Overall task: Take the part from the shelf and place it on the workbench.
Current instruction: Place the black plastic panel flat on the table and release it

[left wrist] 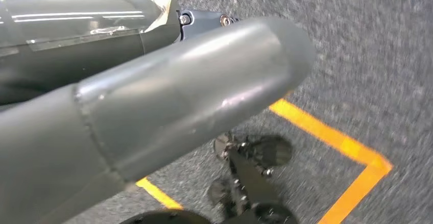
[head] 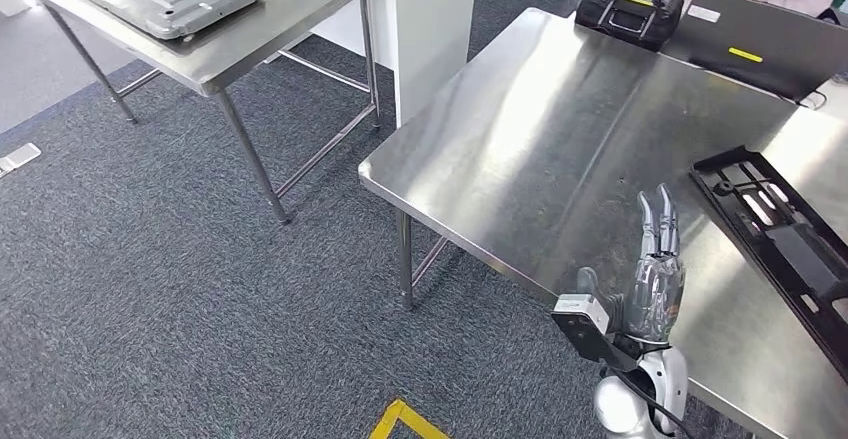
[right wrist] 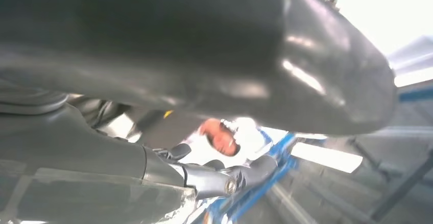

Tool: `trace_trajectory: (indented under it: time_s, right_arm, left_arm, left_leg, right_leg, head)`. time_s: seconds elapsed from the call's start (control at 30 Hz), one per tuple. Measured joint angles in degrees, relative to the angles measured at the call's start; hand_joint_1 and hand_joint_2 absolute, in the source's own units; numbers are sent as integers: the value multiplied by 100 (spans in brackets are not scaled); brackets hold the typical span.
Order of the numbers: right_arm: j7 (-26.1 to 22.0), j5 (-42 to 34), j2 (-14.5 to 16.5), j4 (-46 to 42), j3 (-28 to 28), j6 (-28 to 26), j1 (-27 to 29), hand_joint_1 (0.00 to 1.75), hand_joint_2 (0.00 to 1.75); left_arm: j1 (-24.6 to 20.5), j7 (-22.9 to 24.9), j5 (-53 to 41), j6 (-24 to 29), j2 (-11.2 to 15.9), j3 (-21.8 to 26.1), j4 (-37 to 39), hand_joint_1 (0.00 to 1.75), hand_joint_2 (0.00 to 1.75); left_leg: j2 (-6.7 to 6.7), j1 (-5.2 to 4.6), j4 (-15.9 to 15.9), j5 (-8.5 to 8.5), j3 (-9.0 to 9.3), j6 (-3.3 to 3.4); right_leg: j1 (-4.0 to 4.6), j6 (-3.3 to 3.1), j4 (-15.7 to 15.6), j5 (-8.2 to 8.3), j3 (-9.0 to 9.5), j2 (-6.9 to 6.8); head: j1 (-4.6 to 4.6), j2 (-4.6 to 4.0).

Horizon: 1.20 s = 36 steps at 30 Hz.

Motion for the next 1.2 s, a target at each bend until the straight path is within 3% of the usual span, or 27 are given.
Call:
trace_trajectory:
  time_s: [0.07,0.1,0.17,0.23,0.3,0.37,0.43,0.5,0.53,0.57,0.6,0.63,0.67,0.73,0.8,0.87,0.93,1.0,1.07,1.1,1.13,1.2]
  right_arm:
    - [-19,-90,13,30,65,71,6,0,0]
    - [-36,-132,23,43,94,101,8,0,0]
    - [-76,-209,43,56,153,153,7,0,0]
    - [-104,-264,56,61,202,182,7,0,0]
    - [-120,-307,67,67,236,190,17,0,0]
    - [-148,-380,73,67,253,190,39,0,0]
    - [-191,-495,54,44,244,162,102,0,0]
    - [-277,-726,-39,-11,172,41,271,0,0]
    - [-348,-895,-124,-45,100,-41,388,0,0]
    - [-438,-1075,-226,-78,7,-117,505,0,0]
    - [-522,-1230,-330,-109,-95,-171,605,0,0]
    - [-589,-1343,-429,-138,-202,-205,682,0,0]
    - [-635,-1406,-504,-168,-291,-225,734,0,0]
    - [-673,-1437,-610,-226,-438,-248,814,0,0]
    - [-737,-1520,-704,-277,-655,-259,947,0,0]
    - [-916,-1852,-841,-313,-1031,-268,1119,0,0]
    - [-1206,-2377,-1049,-334,-1466,-275,1327,0,0]
    - [-1464,-2868,-1304,-352,-1942,-281,1666,0,0]
    - [-1573,-3193,-1484,-421,-2482,-286,2050,0,0]
    - [-1585,-3273,-1533,-484,-2724,-288,2207,0,0]
    - [-1592,-3306,-1568,-556,-2920,-291,2335,0,0]
    - [-1587,-3271,-1619,-688,-3170,-292,2514,0,0]
  left_arm:
    - [0,22,30,96,-16,5,0,0,0]
    - [8,31,44,135,-26,10,0,0,0]
    - [19,40,71,208,-52,25,0,0,0]
    - [13,39,96,262,-73,45,0,0,0]
    - [15,37,105,303,-81,71,0,0,0]
    - [34,36,100,341,-93,92,0,0,0]
    - [47,39,48,391,-123,98,0,0,0]
    - [16,44,-67,435,-167,93,0,0,0]
    - [-6,48,-127,448,-194,84,-1,0,0]
    - [-22,53,-180,458,-229,65,-1,0,0]
    - [-27,59,-217,471,-262,42,-2,0,0]
    - [-26,67,-238,485,-292,16,-2,0,0]
    - [-26,74,-251,495,-313,-9,-2,0,0]
    - [-55,78,-295,486,-339,-46,-5,0,0]
    - [-117,66,-394,450,-371,-97,-10,0,0]
    - [-152,58,-503,429,-412,-178,-12,0,0]
    - [-164,86,-601,450,-469,-266,-16,0,0]
    - [-222,159,-726,499,-533,-369,-29,0,0]
    - [-304,242,-833,533,-600,-482,-54,0,0]
    - [-330,276,-861,539,-636,-536,-68,0,0]
    - [-346,306,-876,547,-667,-581,-81,0,0]
    - [-372,340,-886,558,-710,-644,-102,0,0]
  left_leg:
    - [-141,-2,4,6,-12,6]
    - [-217,-2,7,8,-13,4]
    - [-374,1,22,10,-8,-10]
    - [-520,-9,60,1,-26,-50]
    - [-633,-17,84,5,-73,-114]
    - [-706,3,88,15,-115,-173]
    - [-531,9,283,-111,-215,-225]
    - [-213,12,930,-454,-525,-272]
    - [-117,24,1330,-625,-729,-293]
    - [-63,38,1638,-725,-890,-309]
    - [-31,53,1754,-718,-958,-318]
    - [3,71,1644,-608,-906,-323]
    - [63,87,1316,-424,-730,-318]
    - [326,78,534,-139,-298,-280]
    - [446,16,199,-91,-116,-214]
    - [280,-31,178,-84,-118,-137]
    - [128,-31,123,-48,-89,-54]
    - [-37,-17,92,-20,-75,16]
    - [-238,-23,94,-11,-83,50]
    - [-328,-27,95,-10,-81,53]
    - [-406,-28,97,-11,-73,53]
    - [-533,-25,106,-15,-57,41]
  right_leg:
    - [-13,12,626,-215,-299,74]
    - [-17,50,675,-194,-322,88]
    - [-43,158,110,94,-49,170]
    - [-84,201,-642,359,301,392]
    - [-82,147,-902,418,415,482]
    - [-88,71,-918,442,427,367]
    - [-122,-10,-944,454,457,255]
    - [-110,-77,-952,435,485,110]
    - [-96,-99,-951,422,493,19]
    - [-86,-112,-951,411,499,-72]
    - [-83,-120,-950,401,503,-151]
    - [-82,-121,-950,392,509,-217]
    - [-82,-113,-950,381,522,-268]
    - [-56,-64,-947,348,556,-344]
    - [-22,12,-946,313,583,-439]
    - [-22,100,-954,282,616,-552]
    - [-52,154,-805,163,590,-369]
    - [-74,129,-228,-127,329,-34]
    - [-64,117,501,-393,-57,95]
    - [-59,145,657,-409,-162,117]
    - [-59,193,590,-329,-162,129]
    - [-100,313,-138,24,132,244]
  head:
    - [4,0]
    - [5,0]
    - [5,0]
    - [3,0]
    - [-4,0]
    - [-8,0]
    - [-30,0]
    - [-66,0]
    - [-80,0]
    - [-78,0]
    - [-78,0]
    - [-76,0]
    - [-75,0]
    - [-77,0]
    - [-75,1]
    - [-71,1]
    - [-67,0]
    - [-49,0]
    - [-25,0]
    - [-20,0]
    - [-16,0]
    - [-13,1]
